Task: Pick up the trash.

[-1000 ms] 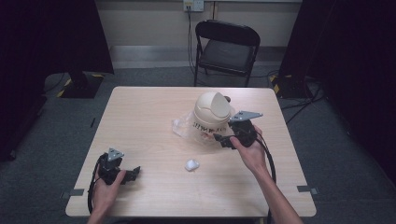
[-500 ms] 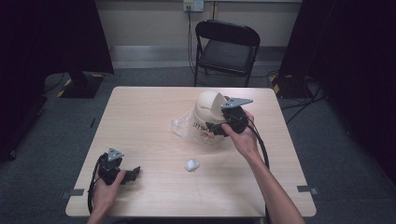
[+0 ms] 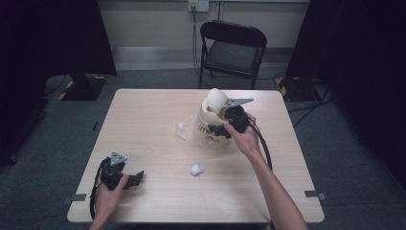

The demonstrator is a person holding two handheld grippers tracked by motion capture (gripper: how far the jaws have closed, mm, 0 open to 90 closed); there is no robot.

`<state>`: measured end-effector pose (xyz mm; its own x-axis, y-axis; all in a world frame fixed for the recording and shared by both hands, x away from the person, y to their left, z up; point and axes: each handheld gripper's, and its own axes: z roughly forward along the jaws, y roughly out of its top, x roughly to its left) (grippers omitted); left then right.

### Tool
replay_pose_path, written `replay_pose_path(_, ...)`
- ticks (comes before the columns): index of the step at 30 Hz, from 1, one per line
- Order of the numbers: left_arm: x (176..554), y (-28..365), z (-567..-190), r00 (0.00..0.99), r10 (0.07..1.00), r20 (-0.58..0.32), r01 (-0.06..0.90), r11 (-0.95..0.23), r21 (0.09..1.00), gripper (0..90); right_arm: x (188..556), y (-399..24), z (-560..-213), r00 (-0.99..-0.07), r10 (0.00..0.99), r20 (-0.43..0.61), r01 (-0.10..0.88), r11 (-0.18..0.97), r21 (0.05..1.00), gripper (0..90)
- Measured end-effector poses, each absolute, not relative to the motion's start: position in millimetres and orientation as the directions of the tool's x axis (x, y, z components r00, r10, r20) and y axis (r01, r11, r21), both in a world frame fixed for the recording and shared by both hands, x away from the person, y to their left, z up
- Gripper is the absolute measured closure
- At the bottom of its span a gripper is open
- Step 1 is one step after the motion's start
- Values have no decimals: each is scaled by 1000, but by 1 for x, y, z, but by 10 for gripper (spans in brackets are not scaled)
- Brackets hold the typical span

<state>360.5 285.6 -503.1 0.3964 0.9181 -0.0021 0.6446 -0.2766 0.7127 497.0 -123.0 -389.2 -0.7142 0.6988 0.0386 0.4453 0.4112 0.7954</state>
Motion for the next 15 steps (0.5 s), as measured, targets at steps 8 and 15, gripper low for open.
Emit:
replay_pose_path(8,361,286,-503,397,918,-3,644,-276,713,1,505,-115,-397,-723,687,71,460,402,792,136)
replay_pose_path(15,361,286,-503,397,918,-3,644,-276,714,0,506,-115,-399,-723,685,88,458,380,804,139)
